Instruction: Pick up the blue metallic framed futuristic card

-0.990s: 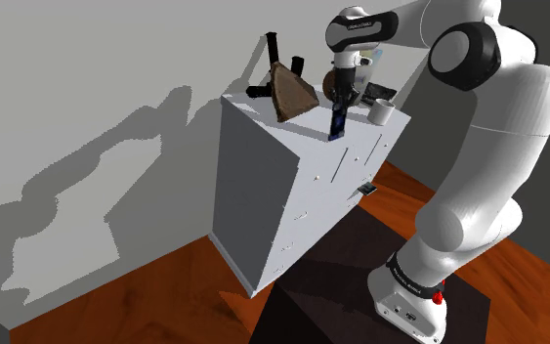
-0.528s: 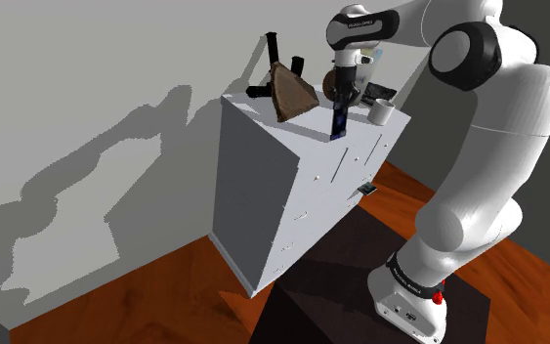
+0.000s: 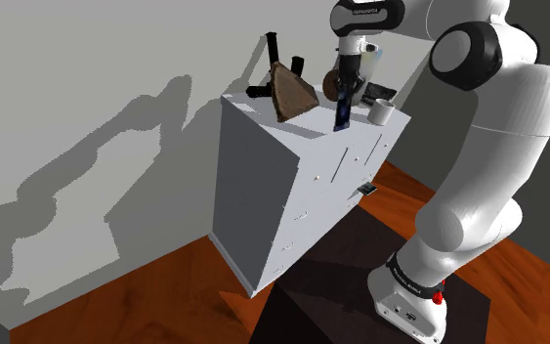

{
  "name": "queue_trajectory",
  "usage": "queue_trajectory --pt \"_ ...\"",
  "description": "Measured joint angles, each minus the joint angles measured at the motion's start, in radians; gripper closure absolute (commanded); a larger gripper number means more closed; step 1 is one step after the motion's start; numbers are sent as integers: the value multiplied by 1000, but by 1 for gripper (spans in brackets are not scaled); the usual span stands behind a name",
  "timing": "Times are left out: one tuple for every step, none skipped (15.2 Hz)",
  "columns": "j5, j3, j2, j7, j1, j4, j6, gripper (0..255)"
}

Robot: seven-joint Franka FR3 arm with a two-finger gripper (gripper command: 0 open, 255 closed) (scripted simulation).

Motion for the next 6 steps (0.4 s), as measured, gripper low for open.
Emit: queue_trajectory --pt "0 -1 1 -5 -1 17 -16 255" --pt "0 0 -2 -4 0 26 -28 255" --pt "0 0 -1 -5 1 39 -40 255" --pt "-1 -1 2 -9 0 57 -54 255" --pt "-1 -1 3 -11 0 69 -65 255" --pt "-1 -1 4 -11 1 80 -76 255"
